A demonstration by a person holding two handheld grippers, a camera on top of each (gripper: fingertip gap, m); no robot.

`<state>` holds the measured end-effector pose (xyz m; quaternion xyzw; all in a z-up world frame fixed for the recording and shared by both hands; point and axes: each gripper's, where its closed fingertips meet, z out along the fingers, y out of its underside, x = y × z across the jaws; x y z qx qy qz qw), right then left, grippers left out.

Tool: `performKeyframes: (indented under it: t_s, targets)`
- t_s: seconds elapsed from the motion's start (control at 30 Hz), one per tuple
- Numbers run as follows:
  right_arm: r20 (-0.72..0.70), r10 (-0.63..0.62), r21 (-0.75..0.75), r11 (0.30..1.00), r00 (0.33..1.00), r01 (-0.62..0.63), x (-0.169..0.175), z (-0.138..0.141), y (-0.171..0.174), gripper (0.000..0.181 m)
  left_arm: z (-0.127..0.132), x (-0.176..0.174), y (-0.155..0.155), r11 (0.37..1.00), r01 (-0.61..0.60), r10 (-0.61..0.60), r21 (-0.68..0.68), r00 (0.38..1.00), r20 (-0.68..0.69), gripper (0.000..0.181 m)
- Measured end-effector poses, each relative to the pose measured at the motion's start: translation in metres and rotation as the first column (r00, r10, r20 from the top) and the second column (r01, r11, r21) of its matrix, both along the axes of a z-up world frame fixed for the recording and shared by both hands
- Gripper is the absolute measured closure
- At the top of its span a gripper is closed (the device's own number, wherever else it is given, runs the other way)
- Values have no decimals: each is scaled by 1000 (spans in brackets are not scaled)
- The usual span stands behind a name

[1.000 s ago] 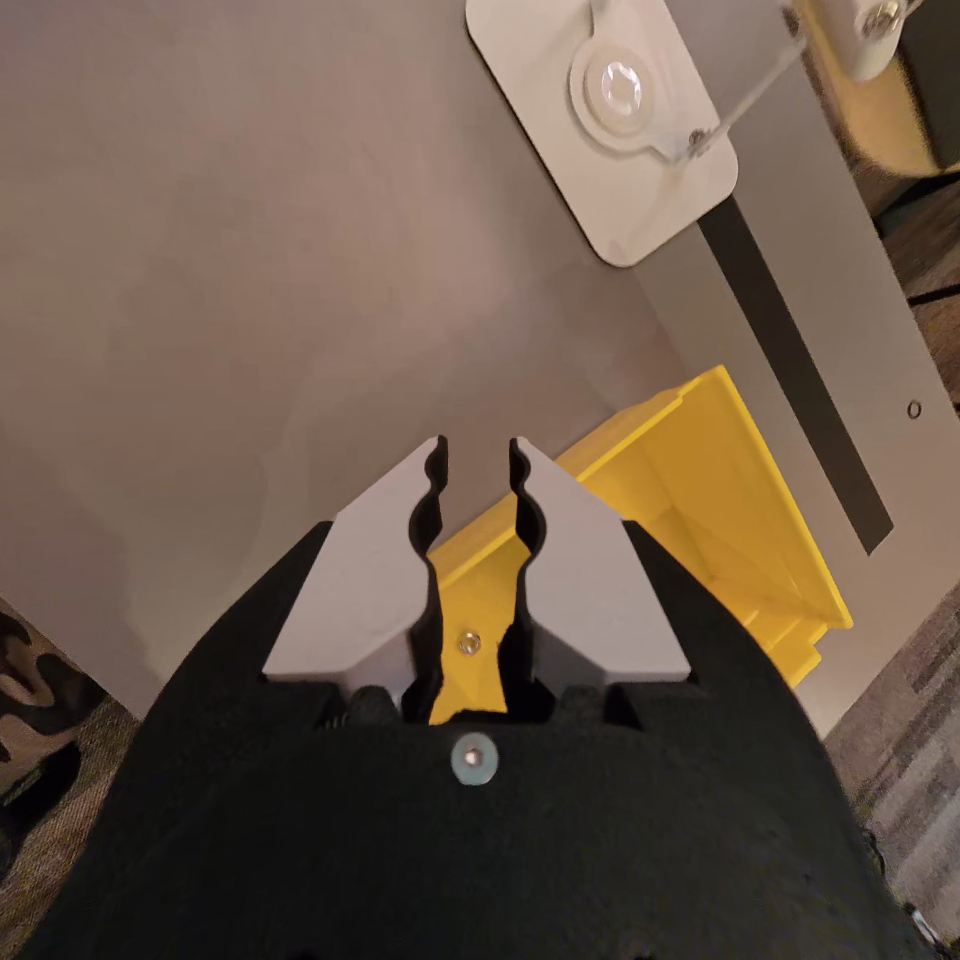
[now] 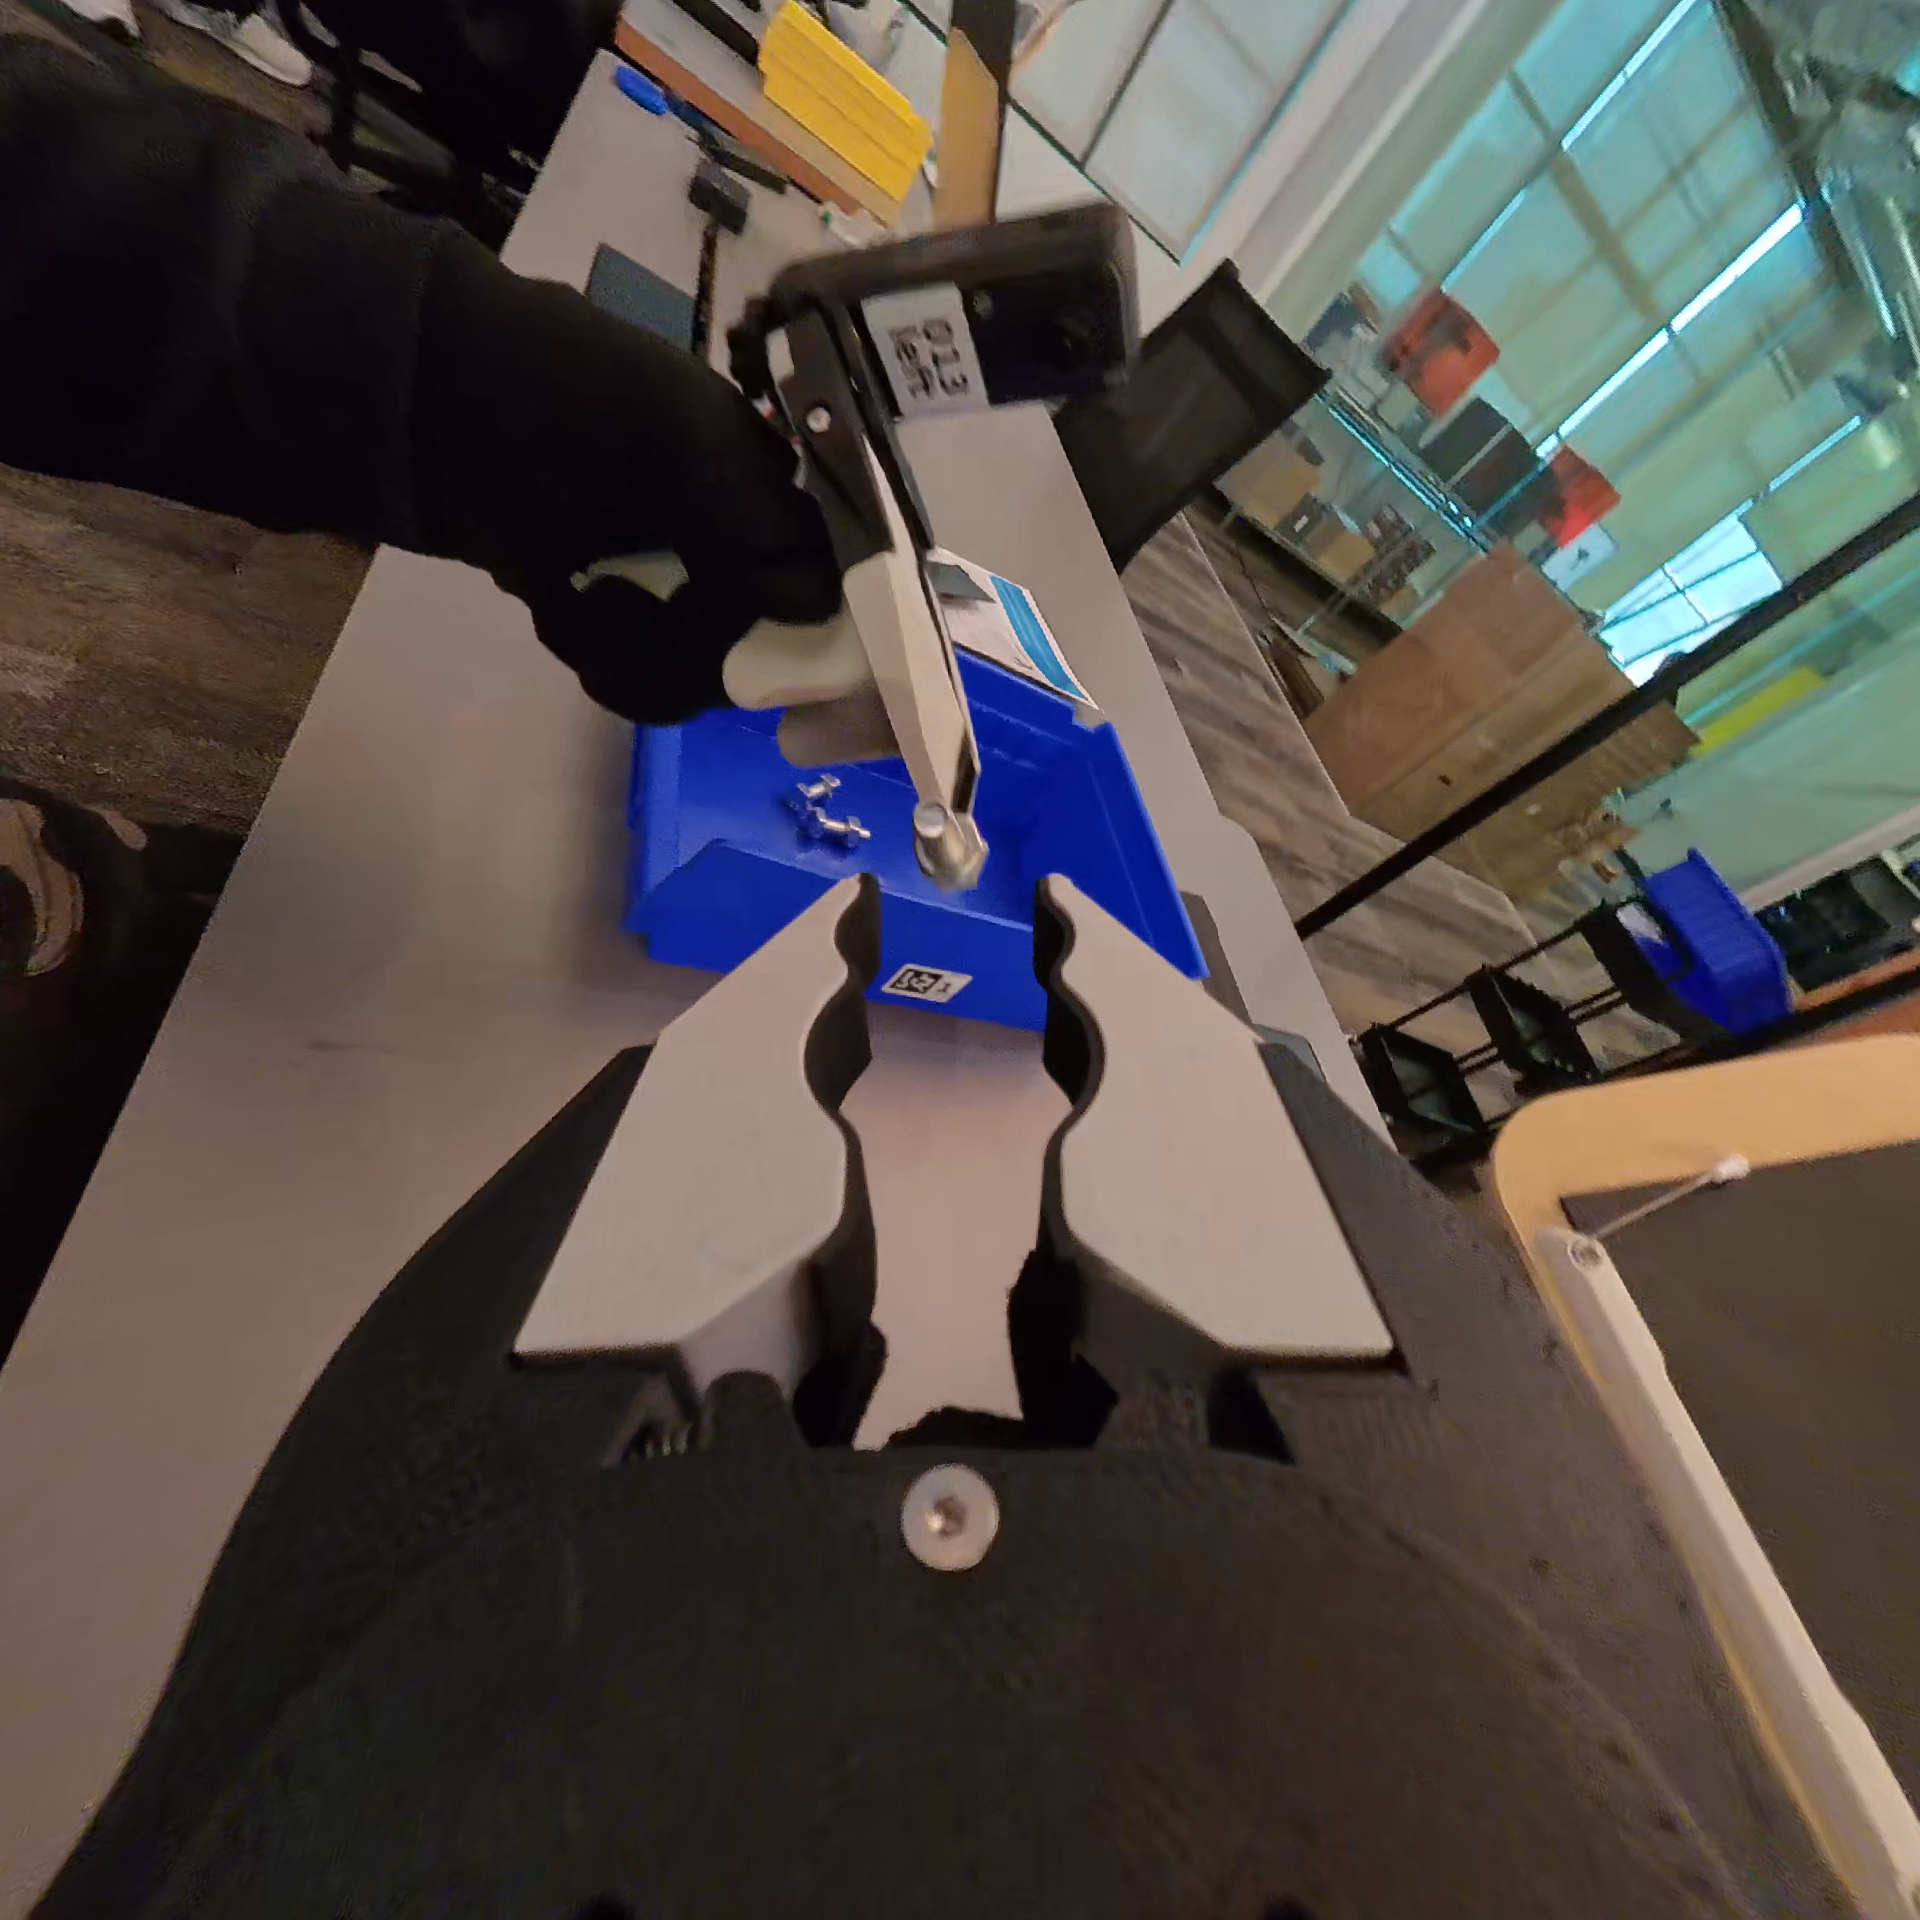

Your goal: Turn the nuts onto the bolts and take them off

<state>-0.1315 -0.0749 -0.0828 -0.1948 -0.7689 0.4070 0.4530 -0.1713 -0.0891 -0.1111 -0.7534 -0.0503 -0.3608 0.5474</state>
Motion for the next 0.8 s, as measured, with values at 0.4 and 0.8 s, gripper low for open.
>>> performKeyframes:
  t_s: [0.4, 0.8]
  targets:
    - [-5, 38, 96, 995, 999, -38, 2, -23, -9, 173, -6, 40, 15, 990, 132, -138, 49, 977, 162, 169]
    - [155, 136, -360, 930, 978, -72, 10, -4, 13, 173, -7, 38, 26, 995, 12, 18, 99, 954, -300, 147]
